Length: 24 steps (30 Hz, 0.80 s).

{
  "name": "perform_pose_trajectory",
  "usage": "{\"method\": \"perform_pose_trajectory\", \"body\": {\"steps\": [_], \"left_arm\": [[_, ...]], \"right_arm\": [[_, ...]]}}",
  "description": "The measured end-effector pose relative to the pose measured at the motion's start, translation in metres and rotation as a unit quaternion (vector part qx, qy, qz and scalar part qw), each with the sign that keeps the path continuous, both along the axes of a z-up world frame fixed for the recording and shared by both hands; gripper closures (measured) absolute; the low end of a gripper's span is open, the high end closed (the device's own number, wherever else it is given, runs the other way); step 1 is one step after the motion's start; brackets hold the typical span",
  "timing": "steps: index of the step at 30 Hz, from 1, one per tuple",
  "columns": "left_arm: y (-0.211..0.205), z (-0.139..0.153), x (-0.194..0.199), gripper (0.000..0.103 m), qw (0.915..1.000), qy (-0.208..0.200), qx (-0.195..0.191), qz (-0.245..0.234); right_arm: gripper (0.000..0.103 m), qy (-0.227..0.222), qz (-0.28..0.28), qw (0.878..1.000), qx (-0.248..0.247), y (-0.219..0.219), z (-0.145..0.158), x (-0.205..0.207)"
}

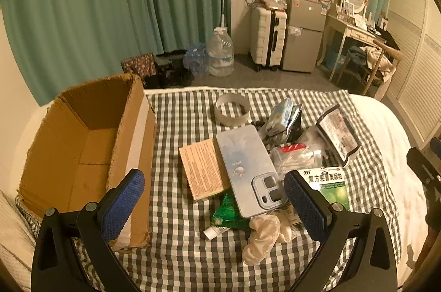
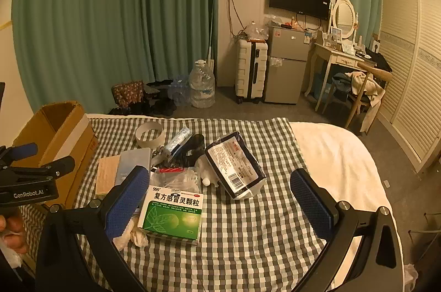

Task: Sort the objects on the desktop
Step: 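Reach the right gripper to the black-and-white pouch and grasp it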

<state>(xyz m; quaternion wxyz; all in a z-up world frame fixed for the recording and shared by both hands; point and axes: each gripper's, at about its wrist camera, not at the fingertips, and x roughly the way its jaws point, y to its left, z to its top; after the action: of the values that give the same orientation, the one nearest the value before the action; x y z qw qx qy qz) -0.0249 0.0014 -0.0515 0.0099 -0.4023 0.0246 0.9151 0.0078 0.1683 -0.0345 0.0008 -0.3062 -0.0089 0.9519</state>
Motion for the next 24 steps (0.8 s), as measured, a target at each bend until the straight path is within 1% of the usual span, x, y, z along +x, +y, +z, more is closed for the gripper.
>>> {"method": "perform_pose_trajectory", "body": {"steps": [5,8,12,18,24], "left_arm": [[0.001,-0.010,-0.005,0.000,0.9999,-0.012,-0.007,-0.006],[-0.001,-0.008,-0.007,0.000,0.9997,-0.010,-0.022,-0.009],[-0.006,-0.009,-0.016,0.000,0.9998,-0.012,-0.011,-0.011],[0.006,-0.027,-0.041,0.000,0.9983,-0.037,-0.038,-0.022],[0.016,-0.052,-0.069,0.000,0.9964,-0.076,-0.030,-0.023]], "right_arm": [[0.000,-0.011,-0.004,1.000,-0.006,0.005,-0.009,-0.010],[0.000,-0.017,-0.009,1.000,-0.010,0.010,-0.013,-0.015],[0.000,-0.024,-0.013,1.000,-0.014,0.015,-0.019,-0.022],[0.000,-0.036,-0.020,0.999,-0.022,0.026,-0.031,-0.038],[0.000,-0.053,-0.029,0.998,-0.025,0.042,-0.047,-0.057]]}}
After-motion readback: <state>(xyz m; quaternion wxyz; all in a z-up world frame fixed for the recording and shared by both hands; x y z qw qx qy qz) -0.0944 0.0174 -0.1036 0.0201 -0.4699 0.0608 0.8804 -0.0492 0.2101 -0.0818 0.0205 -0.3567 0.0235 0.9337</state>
